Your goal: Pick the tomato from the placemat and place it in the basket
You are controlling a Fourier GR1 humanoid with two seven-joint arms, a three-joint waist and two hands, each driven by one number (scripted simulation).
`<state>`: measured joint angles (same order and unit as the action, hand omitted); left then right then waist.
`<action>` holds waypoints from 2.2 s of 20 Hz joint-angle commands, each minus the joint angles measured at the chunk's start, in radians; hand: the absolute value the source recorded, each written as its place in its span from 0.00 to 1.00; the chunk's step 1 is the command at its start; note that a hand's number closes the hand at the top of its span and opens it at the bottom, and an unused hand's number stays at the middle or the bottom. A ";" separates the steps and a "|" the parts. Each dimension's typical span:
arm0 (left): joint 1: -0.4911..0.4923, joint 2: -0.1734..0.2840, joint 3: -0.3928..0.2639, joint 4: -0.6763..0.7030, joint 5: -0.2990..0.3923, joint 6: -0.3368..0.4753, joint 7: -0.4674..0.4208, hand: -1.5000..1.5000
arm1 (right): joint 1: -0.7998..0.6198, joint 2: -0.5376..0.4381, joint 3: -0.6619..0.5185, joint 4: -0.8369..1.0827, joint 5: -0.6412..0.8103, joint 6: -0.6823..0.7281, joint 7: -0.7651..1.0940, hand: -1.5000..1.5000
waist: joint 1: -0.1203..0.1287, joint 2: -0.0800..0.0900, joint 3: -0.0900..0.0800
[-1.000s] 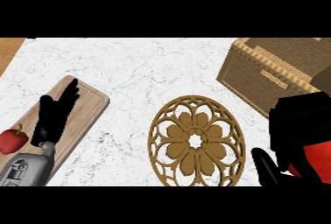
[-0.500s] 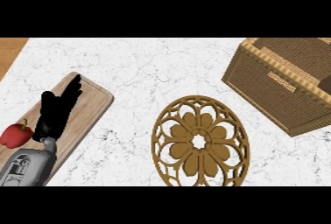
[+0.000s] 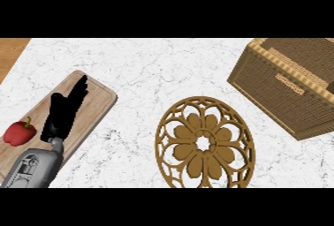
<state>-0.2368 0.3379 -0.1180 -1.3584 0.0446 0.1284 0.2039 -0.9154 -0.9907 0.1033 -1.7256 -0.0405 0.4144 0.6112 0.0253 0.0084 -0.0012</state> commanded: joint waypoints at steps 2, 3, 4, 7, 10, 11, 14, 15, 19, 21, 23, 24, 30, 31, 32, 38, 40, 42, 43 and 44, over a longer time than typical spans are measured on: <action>-0.002 -0.022 -0.003 -0.022 0.001 -0.007 0.024 0.50 | -0.038 0.016 0.038 0.239 0.188 0.036 -0.191 1.00 | 0.005 0.000 0.001; -0.037 0.008 0.029 0.014 0.000 -0.017 0.012 0.50 | -0.010 0.013 0.026 0.282 0.227 0.012 -0.256 1.00 | 0.000 0.002 0.001; 0.015 0.003 0.020 -0.024 0.003 -0.017 0.006 0.50 | -0.003 -0.011 -0.002 0.344 0.241 0.015 -0.339 1.00 | 0.005 0.001 0.001; 0.023 0.006 0.036 0.003 0.007 -0.041 -0.011 0.50 | 0.055 0.004 -0.031 0.408 0.269 -0.005 -0.473 1.00 | -0.011 -0.004 0.001; -0.013 -0.006 0.027 -0.016 -0.003 -0.033 0.025 0.50 | -0.019 0.006 -0.016 0.592 0.323 0.008 -0.651 1.00 | 0.004 0.002 0.002; -0.024 -0.027 0.023 0.006 -0.015 -0.018 0.019 0.50 | -0.011 0.032 -0.011 0.611 0.335 -0.011 -0.696 1.00 | -0.001 0.001 0.002; -0.060 -0.032 0.039 0.027 -0.019 -0.019 0.046 0.50 | -0.010 0.077 -0.001 0.671 0.380 -0.024 -0.747 1.00 | -0.008 -0.001 0.002; 0.046 -0.002 0.037 -0.031 -0.013 -0.050 -0.009 0.50 | -0.034 0.053 -0.013 0.734 0.390 0.003 -0.776 1.00 | 0.002 -0.003 0.001; -0.002 -0.025 0.032 -0.035 -0.038 -0.027 0.043 0.50 | -0.022 0.131 0.029 0.839 0.497 -0.095 -0.869 1.00 | 0.003 -0.001 0.002; -0.010 -0.076 0.024 0.030 -0.067 0.009 -0.016 0.50 | -0.073 0.144 0.018 0.918 0.520 -0.088 -0.906 1.00 | -0.004 -0.001 0.001; -0.020 -0.041 0.055 0.014 -0.031 -0.038 0.017 0.50 | -0.066 0.186 0.006 0.959 0.503 -0.074 -0.919 1.00 | -0.003 -0.001 0.001; 0.011 -0.017 0.047 -0.073 -0.020 -0.056 0.080 0.50 | -0.049 0.180 0.013 0.989 0.505 -0.051 -0.923 1.00 | 0.005 -0.003 0.002; -0.004 -0.029 0.083 0.069 -0.029 -0.074 -0.066 0.50 | -0.060 0.262 -0.063 1.144 0.469 -0.078 -0.939 0.00 | -0.006 0.001 0.001; 0.001 -0.066 0.035 0.004 -0.065 -0.035 0.010 0.50 | -0.118 0.277 -0.073 1.171 0.472 -0.062 -0.919 0.00 | -0.001 -0.001 0.002; 0.036 -0.021 0.076 0.001 -0.028 -0.086 -0.035 0.50 | -0.091 0.287 -0.088 1.184 0.468 -0.099 -0.944 0.00 | 0.000 -0.001 0.002; -0.012 -0.048 0.068 -0.036 -0.053 -0.041 0.059 0.50 | -0.111 0.254 -0.234 1.229 0.362 -0.132 -1.002 0.00 | -0.005 -0.004 0.003; 0.026 -0.075 0.046 -0.025 -0.087 -0.016 -0.003 0.50 | -0.095 0.271 -0.270 1.232 0.345 -0.204 -0.987 0.00 | -0.010 -0.004 0.002; -0.010 -0.047 0.079 0.006 -0.046 -0.066 0.018 0.50 | -0.152 0.261 -0.306 1.276 0.337 -0.252 -0.960 0.00 | -0.002 0.001 0.002; -0.030 -0.055 0.072 -0.011 -0.063 -0.040 0.065 0.50 | -0.149 0.193 -0.336 1.289 0.315 -0.209 -0.967 0.00 | -0.008 -0.001 0.002; -0.005 -0.014 0.096 0.011 -0.053 -0.082 0.002 0.50 | -0.125 0.185 -0.337 1.293 0.319 -0.215 -0.964 0.00 | -0.011 -0.002 0.002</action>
<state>-0.2409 0.2908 -0.0482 -1.3658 -0.0151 0.0767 0.2264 -1.0407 -0.7565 -0.1722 -0.4714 0.3105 0.2192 -0.3599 0.0194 0.0070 0.0007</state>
